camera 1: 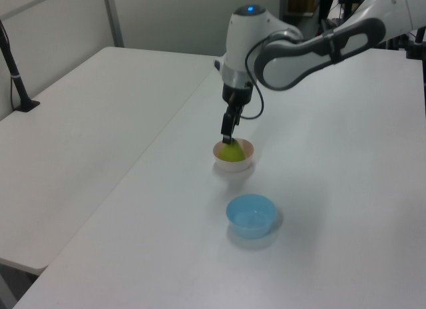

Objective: Place the pear in the bowl
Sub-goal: 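Open the gripper to release the pear and raise the arm away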

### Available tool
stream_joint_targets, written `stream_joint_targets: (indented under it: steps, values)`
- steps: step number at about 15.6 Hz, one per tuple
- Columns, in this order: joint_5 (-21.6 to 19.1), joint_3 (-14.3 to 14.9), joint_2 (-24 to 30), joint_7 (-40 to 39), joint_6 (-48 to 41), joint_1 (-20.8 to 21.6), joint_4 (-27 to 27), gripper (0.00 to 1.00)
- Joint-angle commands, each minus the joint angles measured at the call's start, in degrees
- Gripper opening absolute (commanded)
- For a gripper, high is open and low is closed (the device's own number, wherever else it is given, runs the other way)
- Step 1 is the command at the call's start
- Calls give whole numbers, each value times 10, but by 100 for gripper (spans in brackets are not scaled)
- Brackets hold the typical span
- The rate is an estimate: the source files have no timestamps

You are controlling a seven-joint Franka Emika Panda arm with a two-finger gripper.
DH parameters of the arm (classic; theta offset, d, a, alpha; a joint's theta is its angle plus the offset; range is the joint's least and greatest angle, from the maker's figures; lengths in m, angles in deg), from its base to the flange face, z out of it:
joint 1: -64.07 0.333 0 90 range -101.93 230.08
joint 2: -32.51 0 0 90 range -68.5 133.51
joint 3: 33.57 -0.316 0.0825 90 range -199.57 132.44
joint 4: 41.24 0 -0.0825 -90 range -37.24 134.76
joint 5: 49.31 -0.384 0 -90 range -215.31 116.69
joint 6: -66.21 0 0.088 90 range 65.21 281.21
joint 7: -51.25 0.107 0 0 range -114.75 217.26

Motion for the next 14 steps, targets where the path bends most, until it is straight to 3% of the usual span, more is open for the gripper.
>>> stream_joint_targets:
  steps: [1,8,12,14]
  values:
    - [1,8,86,16,-96,-13,31,100]
    - [42,-7,204,-7,-234,-123,68,100]
    - [50,-68,245,-23,-259,-219,85,100]
    - [50,-71,247,-22,-259,-227,85,100]
